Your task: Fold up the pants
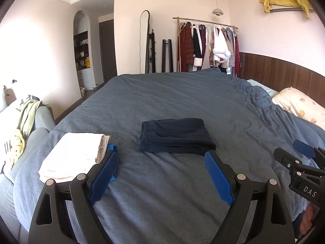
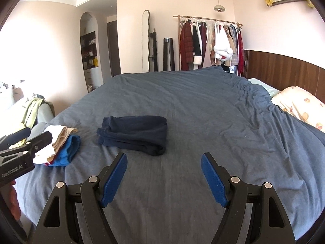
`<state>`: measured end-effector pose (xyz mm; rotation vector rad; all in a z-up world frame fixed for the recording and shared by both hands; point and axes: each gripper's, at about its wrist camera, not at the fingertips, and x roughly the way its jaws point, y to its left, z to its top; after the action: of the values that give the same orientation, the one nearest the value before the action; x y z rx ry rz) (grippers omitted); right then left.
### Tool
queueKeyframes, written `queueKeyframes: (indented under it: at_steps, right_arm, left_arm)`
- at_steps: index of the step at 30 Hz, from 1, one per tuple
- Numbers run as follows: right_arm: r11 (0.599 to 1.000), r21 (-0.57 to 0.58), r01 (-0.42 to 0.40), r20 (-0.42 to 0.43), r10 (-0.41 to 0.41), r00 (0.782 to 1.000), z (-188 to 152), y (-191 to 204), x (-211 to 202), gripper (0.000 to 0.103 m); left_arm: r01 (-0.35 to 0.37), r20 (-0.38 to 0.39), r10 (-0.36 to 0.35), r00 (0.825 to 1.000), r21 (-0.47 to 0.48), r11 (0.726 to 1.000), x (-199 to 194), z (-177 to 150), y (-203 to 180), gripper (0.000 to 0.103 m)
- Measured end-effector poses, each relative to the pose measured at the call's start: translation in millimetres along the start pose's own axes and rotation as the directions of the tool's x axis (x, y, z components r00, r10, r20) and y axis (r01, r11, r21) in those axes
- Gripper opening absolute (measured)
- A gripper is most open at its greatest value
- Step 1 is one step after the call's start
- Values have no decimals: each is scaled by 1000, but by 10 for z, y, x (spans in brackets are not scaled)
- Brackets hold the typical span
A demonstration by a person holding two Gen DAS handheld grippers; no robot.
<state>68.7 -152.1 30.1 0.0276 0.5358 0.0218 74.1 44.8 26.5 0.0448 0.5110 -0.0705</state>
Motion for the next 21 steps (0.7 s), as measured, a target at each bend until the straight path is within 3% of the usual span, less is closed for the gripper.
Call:
queueKeyframes:
  at_steps: [21]
  right_arm:
    - [1000, -7, 6, 37, -6, 999, -159, -21, -366, 75]
  left_arm:
    - [11, 32, -12, 999, 34, 999, -303, -77, -127, 91]
